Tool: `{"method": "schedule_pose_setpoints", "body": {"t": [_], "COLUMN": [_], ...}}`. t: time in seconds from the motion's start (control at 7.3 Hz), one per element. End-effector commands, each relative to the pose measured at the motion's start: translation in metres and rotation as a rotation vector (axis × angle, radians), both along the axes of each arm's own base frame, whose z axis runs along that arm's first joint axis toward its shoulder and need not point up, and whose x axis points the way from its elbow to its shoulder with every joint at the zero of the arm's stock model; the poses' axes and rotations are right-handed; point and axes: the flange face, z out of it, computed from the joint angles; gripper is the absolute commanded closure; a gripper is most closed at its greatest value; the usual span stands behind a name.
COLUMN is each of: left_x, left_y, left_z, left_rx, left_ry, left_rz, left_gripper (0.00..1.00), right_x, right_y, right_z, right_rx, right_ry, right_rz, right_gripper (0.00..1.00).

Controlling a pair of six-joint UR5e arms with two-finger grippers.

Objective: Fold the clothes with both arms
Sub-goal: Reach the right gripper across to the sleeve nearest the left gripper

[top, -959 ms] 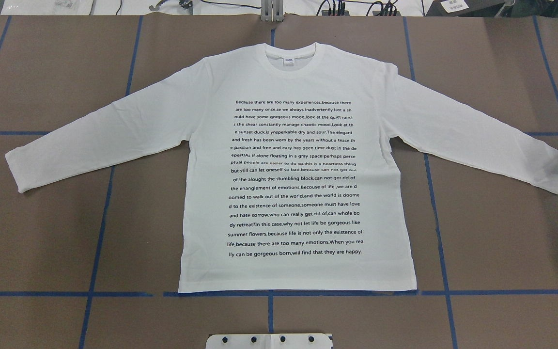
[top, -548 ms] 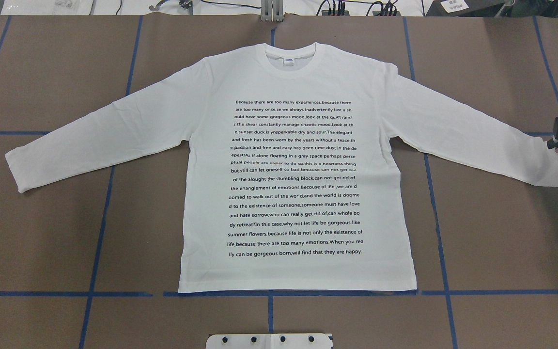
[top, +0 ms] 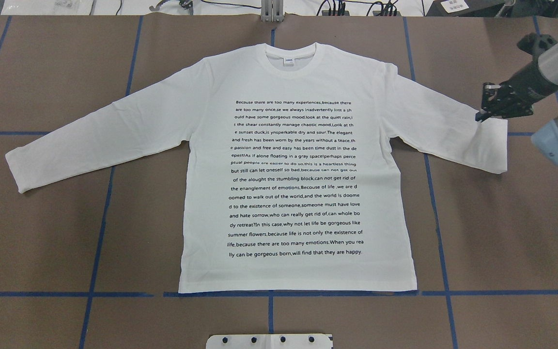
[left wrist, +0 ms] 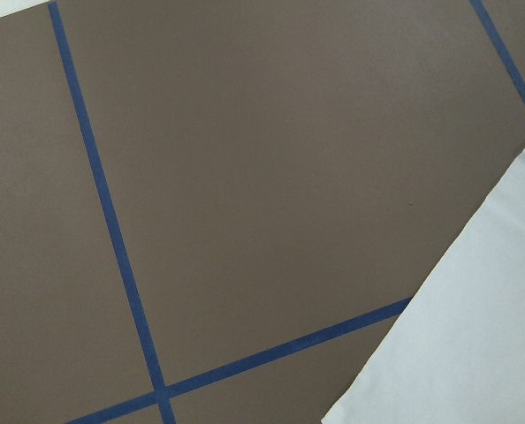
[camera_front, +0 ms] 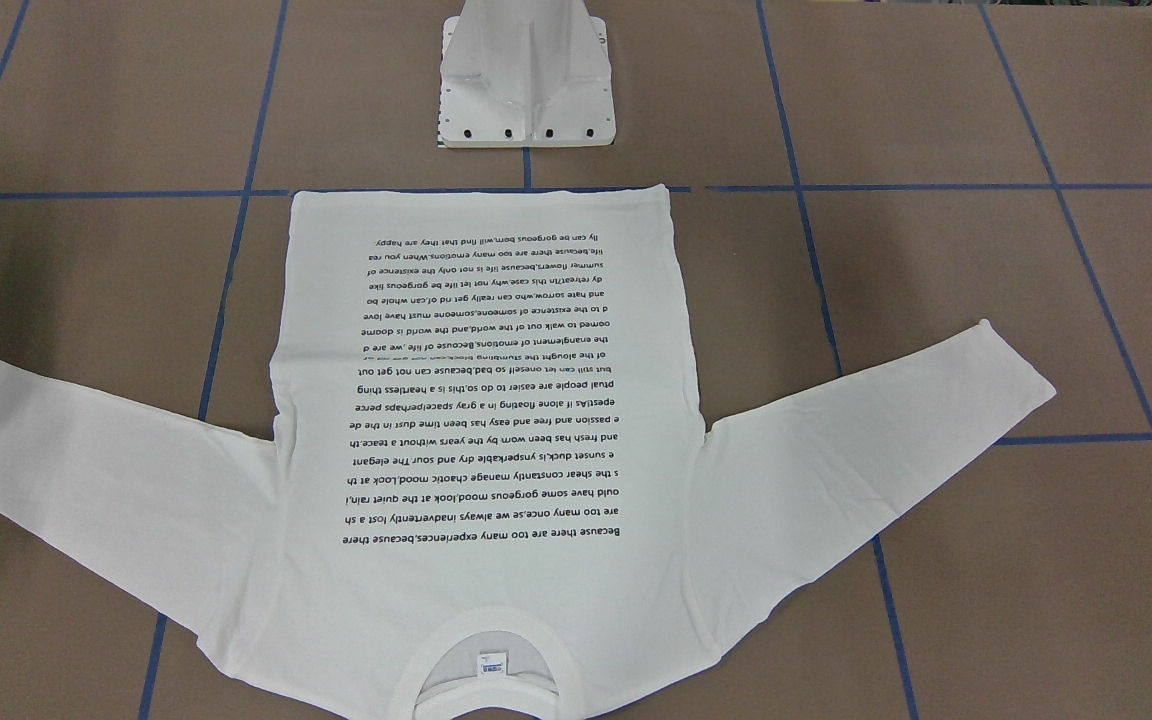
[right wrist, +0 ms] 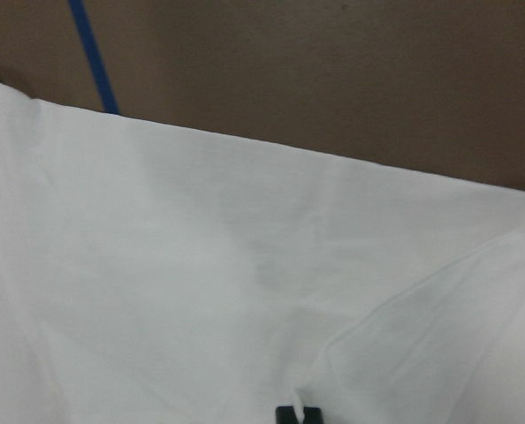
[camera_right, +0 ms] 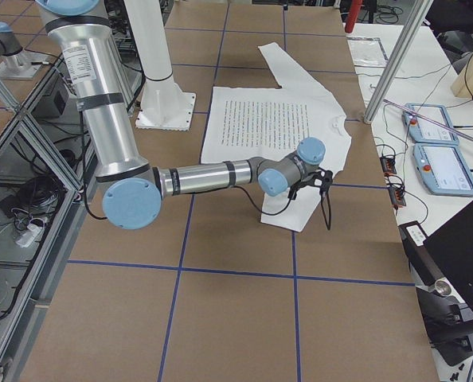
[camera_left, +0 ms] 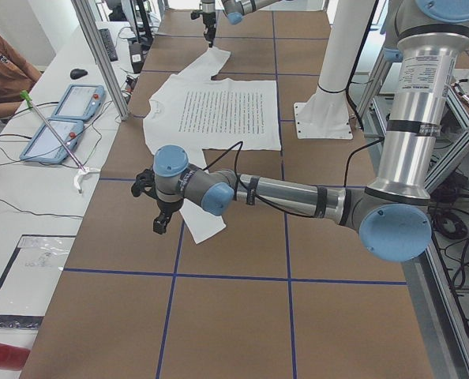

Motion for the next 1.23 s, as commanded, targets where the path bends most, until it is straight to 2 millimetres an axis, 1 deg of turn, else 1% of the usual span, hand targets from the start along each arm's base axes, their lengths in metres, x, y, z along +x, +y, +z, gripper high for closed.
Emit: {"method": "schedule_pose_setpoints", "body": {"t": [0.0,0.14,0.27,0.41,0.55,0.68,0.82,0.96,1.1], "left_x": [0.000,0.000,0.000,0.000,0.000,0.001,0.002,0.003,0.004], "left_y": [0.000,0.000,0.000,0.000,0.000,0.000,0.001,0.000,0.000], "left_z": [-0.001,-0.001,0.001,0.000,0.000,0.000,0.000,-0.001,0.000], "left_rx": [0.004,0.005,0.002,0.001,-0.001,0.000,-0.001,-0.002,-0.004], "left_ry": [0.000,-0.001,-0.001,0.001,0.001,0.003,0.003,0.005,0.005], "left_rz": [0.002,0.003,0.003,0.001,0.000,0.003,0.003,0.005,0.006], "left_gripper": [0.00,0.00,0.00,0.00,0.00,0.00,0.00,0.00,0.00], "right_x": [-0.112,-0.163,-0.214,-0.249,-0.296,-0.346,-0.362,-0.377,-0.391], "right_y": [-0.036,-0.047,-0.049,-0.034,-0.015,0.009,0.022,0.028,0.031], "right_z": [-0.136,-0.201,-0.266,-0.314,-0.357,-0.386,-0.390,-0.383,-0.392], "right_rx": [-0.095,-0.110,-0.103,-0.057,-0.006,0.043,0.061,0.074,0.074], "right_ry": [-0.044,-0.060,-0.072,-0.102,-0.107,-0.091,-0.107,-0.106,-0.104], "right_rz": [0.107,0.166,0.218,0.219,0.214,0.232,0.219,0.221,0.221], "right_gripper": [1.00,1.00,1.00,1.00,1.00,1.00,1.00,1.00,1.00]}}
